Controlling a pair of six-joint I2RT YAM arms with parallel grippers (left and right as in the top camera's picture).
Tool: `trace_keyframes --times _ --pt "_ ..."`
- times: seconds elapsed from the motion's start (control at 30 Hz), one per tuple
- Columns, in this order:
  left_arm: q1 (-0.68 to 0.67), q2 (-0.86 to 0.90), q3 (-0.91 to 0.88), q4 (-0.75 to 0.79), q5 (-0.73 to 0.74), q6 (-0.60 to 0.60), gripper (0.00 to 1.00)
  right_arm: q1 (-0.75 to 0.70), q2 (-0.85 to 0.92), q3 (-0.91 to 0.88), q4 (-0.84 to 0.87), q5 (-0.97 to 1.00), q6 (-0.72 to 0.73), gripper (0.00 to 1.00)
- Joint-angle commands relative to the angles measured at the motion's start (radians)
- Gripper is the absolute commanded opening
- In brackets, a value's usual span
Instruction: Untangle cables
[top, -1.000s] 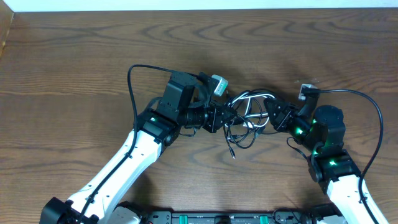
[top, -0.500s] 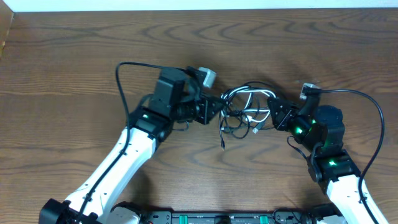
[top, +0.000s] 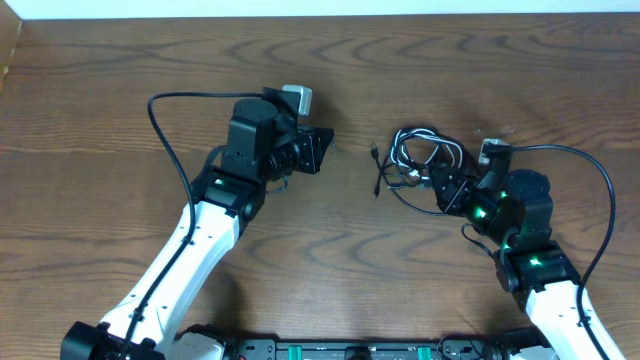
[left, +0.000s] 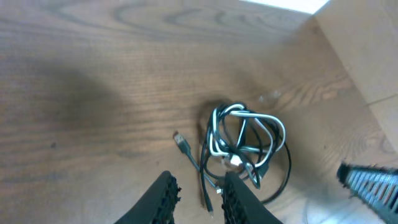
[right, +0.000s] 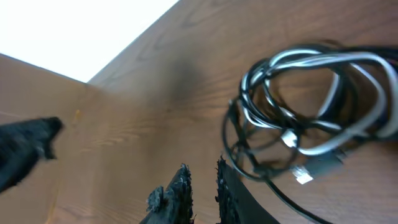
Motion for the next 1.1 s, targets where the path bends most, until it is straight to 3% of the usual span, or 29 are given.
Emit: trace_keyframes --times 0.0,0.07,0.13,0.23,0.4,0.47,0.5,0.6,0.77,0.93,1.07 --pt "0.005 -0.015 0.024 0.034 -0.013 -0.122 0.25 -0.002 0.000 0.018 -0.030 0.067 -0.019 0.12" --pt "0.004 -0.015 0.024 0.037 0.035 -0.167 0.25 -0.002 0.000 0.018 -0.033 0.066 -0.019 0.13" --pt "0.004 -0.015 0.024 0.032 0.147 -0.164 0.25 -0.002 0.000 0.018 -0.028 0.070 -0.019 0.21" --pt "0.004 -0.015 0.024 0.028 0.271 -0.061 0.24 -0.002 0.000 0.018 -0.002 0.059 -0.019 0.31" --pt "0.004 -0.015 0.024 0.009 0.324 0.036 0.19 -0.002 0.000 0.018 0.078 -0.024 -0.020 0.52" --pt "-0.002 -0.014 0.023 -0.005 0.320 0.038 0.30 -0.002 0.003 0.018 0.062 0.065 -0.040 0.57" --pt "-0.019 -0.008 0.023 0.001 0.297 0.037 0.37 -0.002 0.005 0.018 0.044 0.139 -0.044 0.59" --pt "-0.085 0.015 0.023 0.031 0.163 -0.029 0.42 -0.002 0.011 0.018 0.044 0.259 -0.041 0.68" --pt "-0.249 0.146 0.024 0.175 -0.104 -0.061 0.72 -0.011 0.012 0.018 0.045 0.308 -0.072 0.88" --pt "-0.272 0.342 0.024 0.343 -0.215 -0.061 0.72 -0.069 -0.010 0.019 0.016 0.274 -0.079 0.91" --pt "-0.272 0.446 0.024 0.458 -0.220 -0.061 0.72 -0.093 -0.023 0.019 0.013 0.229 -0.079 0.92"
